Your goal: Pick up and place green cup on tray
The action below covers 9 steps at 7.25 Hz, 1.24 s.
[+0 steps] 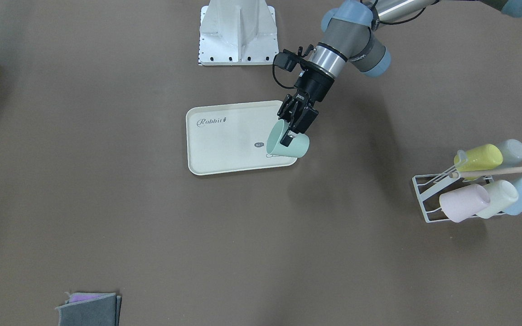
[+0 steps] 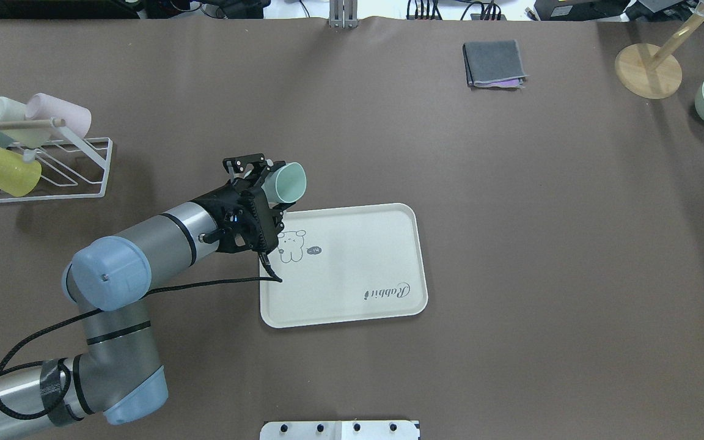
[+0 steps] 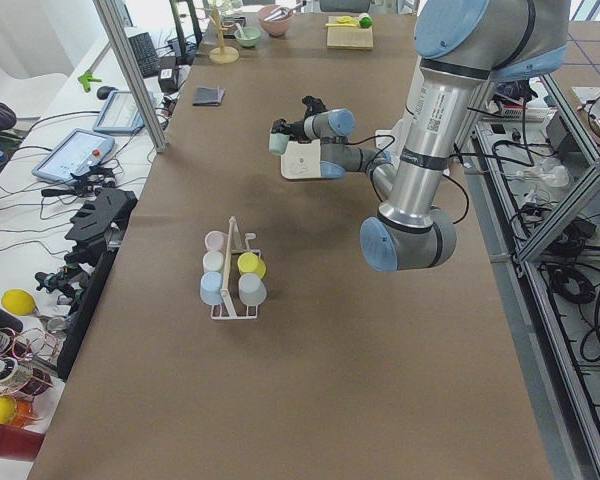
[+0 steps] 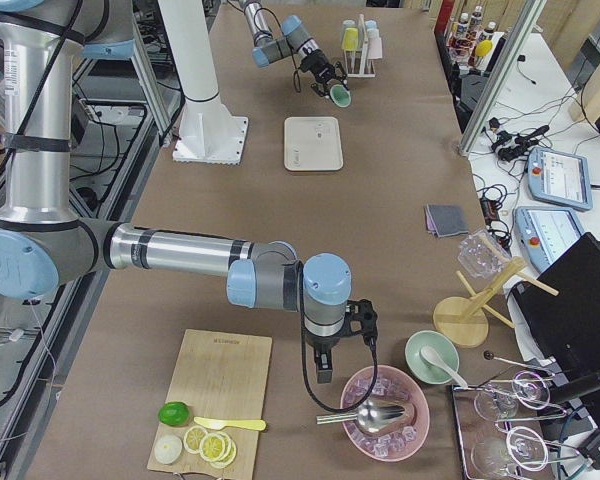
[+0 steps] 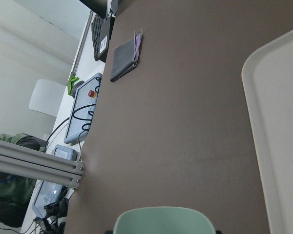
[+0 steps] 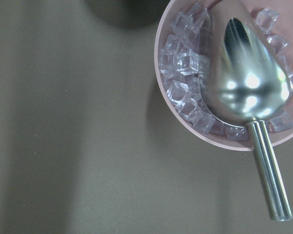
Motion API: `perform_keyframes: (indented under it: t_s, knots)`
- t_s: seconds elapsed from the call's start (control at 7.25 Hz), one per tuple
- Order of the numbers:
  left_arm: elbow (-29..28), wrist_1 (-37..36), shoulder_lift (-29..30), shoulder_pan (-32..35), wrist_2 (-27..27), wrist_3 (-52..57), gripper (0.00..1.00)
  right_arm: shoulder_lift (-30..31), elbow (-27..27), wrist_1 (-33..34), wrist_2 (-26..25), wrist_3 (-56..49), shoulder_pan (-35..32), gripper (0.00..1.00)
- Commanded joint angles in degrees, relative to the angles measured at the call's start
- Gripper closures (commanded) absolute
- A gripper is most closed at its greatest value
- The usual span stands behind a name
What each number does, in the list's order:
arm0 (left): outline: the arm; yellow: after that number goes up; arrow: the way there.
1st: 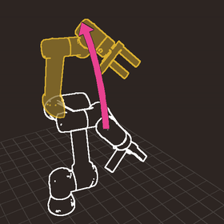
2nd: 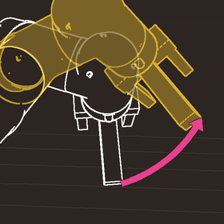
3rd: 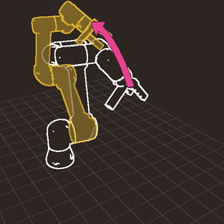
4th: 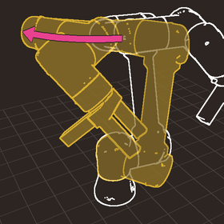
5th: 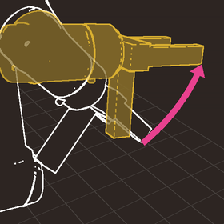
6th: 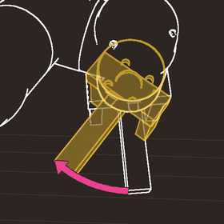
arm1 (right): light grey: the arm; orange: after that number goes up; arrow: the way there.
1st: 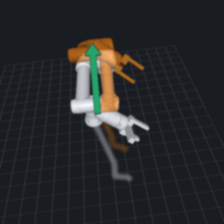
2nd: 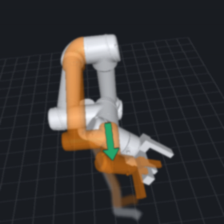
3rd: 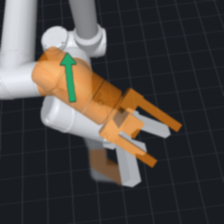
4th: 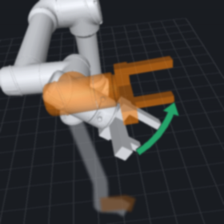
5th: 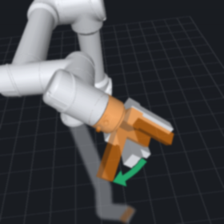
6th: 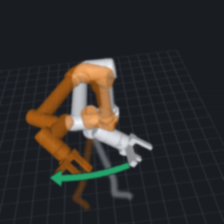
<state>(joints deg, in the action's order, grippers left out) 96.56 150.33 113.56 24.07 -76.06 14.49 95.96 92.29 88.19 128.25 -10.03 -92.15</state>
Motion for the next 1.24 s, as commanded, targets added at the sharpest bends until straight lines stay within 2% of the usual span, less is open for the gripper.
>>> perform_keyframes:
  t_s: [0.0,0.69,1.1]
  knots:
    - [-5.64,9.05,4.1,-0.34,-8.02,-11.19,0.58,-1.55,-1.32,0.14,-0.63,0.1,2.06,0.0]
    - [-23.57,35.25,9.83,-0.87,-13.22,-27.02,0.58,-1.91,-1.42,-0.04,-1.16,0.8,2.94,0.0]
    - [-29.65,42.74,12.29,-1.31,-13.5,-31.62,0.58,-1.12,-1.15,0.14,-0.29,0.8,2.85,0.0]
